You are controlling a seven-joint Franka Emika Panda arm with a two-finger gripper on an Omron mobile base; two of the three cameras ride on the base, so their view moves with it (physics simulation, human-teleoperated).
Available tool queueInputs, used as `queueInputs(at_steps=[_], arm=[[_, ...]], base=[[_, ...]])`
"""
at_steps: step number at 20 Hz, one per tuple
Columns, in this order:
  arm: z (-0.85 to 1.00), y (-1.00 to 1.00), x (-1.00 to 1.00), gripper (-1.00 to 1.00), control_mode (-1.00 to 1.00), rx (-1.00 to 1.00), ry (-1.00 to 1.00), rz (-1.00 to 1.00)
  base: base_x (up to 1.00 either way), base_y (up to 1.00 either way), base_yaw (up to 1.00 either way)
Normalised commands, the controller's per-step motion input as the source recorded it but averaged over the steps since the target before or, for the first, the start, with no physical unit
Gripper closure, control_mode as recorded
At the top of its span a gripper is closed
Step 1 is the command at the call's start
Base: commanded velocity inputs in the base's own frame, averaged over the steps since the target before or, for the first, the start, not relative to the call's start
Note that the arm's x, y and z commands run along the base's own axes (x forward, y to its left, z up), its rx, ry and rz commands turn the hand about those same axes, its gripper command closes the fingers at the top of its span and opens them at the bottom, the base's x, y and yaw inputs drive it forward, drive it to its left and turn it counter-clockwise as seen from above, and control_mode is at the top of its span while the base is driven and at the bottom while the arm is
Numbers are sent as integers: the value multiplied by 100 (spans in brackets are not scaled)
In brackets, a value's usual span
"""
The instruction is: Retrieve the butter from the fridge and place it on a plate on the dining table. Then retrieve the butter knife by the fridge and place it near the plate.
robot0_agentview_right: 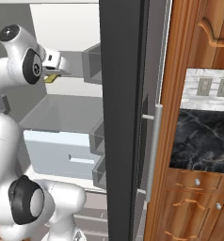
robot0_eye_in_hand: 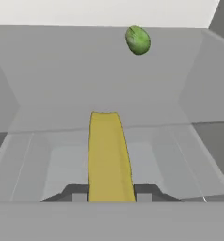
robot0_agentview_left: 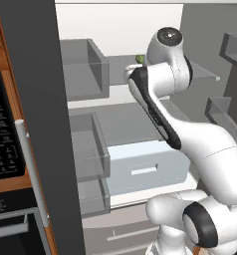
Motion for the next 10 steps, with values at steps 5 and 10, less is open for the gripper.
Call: queueInputs(at_steps=[5,10], arm=[[1,-13,-93,100,-100,0,8,3],[0,-13,-92,100,-100,0,6,-1]], base=[[0,0,0],[0,0,0]])
